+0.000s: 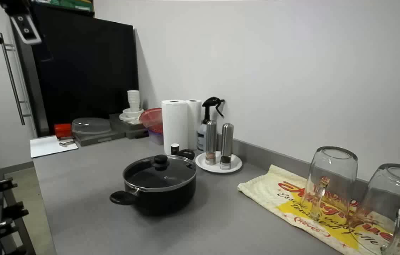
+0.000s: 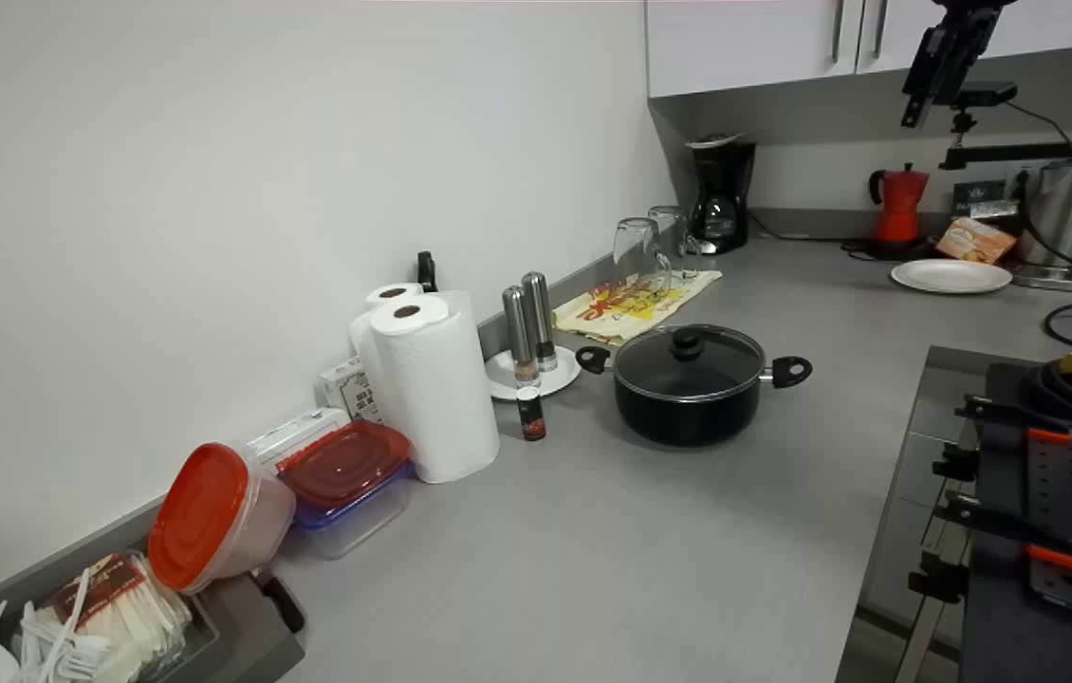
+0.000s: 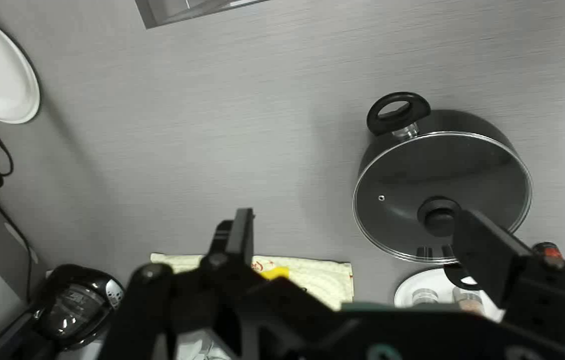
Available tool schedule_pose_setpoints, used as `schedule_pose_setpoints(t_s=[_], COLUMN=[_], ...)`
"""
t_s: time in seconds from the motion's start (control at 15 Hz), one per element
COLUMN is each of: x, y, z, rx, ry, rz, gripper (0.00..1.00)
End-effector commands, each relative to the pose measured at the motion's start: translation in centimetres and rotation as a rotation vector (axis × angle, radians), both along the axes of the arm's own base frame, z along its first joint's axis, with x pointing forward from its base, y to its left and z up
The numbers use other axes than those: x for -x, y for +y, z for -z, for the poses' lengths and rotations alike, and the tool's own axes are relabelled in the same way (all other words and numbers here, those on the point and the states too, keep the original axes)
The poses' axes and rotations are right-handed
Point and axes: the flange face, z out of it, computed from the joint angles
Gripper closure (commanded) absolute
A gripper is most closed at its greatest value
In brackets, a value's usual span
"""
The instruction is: Pick up the glass lid from the black pot and put it on the countertop.
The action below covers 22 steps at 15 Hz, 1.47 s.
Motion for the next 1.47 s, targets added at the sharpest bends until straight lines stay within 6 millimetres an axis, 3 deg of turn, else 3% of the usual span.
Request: schedule_pose_setpoints(t_s=[0.0,0.4,0.6,0.8,0.93,1.07,1.2,1.4], x=[0.0,0.0,-3.6,-8.2,-11.4,-15.1,-18.5,-22.2], y=[0.0,0.0,1.3,4.6,6.8,8.6,8.8,6.6], z=[-0.1,-0.1,-3.2,-6.4,-7.5,-6.9,-4.8,0.4], rx=[-0.001,-0.001,0.027,0.054,0.065,0.072,0.069,0.043], ry=[0.001,0.001,-0.064,-0.144,-0.179,-0.194,-0.180,-0.101], rz=[0.000,0.000,-0.058,-0.161,-0.234,-0.290,-0.320,-0.307], gripper=[0.00,0.00,0.00,0.00,0.00,0.00,0.00,0.00])
